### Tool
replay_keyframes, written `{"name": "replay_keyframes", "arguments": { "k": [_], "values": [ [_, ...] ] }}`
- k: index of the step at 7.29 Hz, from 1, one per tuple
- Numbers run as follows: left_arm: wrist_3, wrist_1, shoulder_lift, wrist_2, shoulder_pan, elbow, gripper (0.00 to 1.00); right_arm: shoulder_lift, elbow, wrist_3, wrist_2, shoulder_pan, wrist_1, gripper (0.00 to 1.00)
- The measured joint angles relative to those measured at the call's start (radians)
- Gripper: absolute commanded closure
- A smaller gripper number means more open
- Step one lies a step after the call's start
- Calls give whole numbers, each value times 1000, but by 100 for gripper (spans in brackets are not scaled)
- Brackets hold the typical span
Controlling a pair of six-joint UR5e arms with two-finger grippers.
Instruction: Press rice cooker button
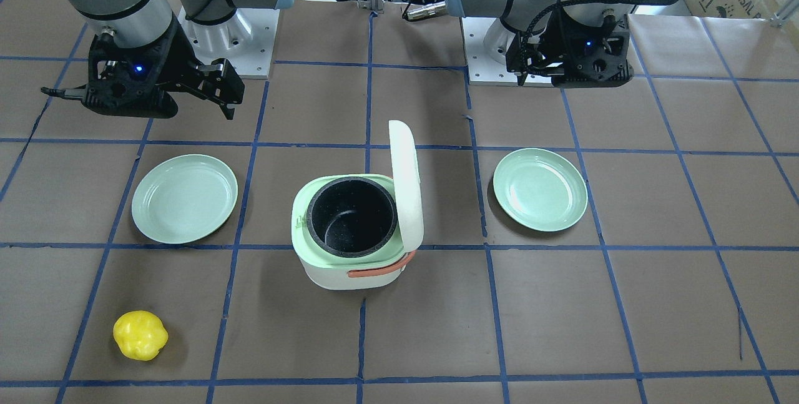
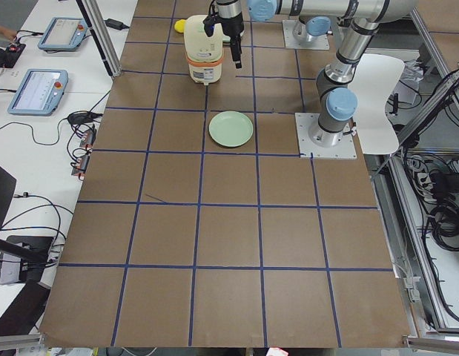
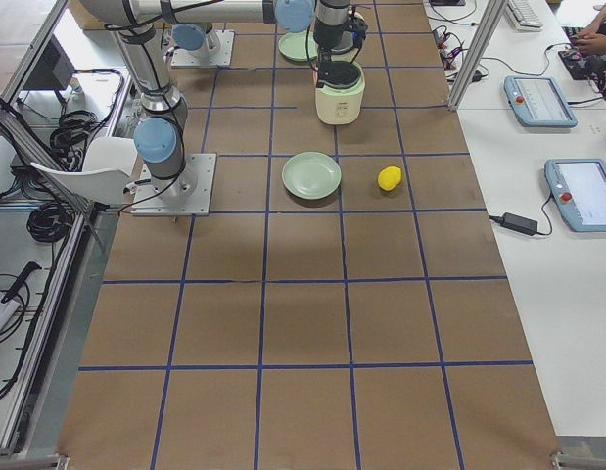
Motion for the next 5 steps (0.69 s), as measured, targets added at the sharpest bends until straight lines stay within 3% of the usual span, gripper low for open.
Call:
{"name": "replay_keyframes", "arguments": {
  "k": [2,5],
  "values": [
    [0,0,0,0,0,0,0,39,-58,-10,-5,-5,19,0],
    [0,0,0,-1,0,0,0,46,-63,-40,-5,-27,39,0]
  ]
}}
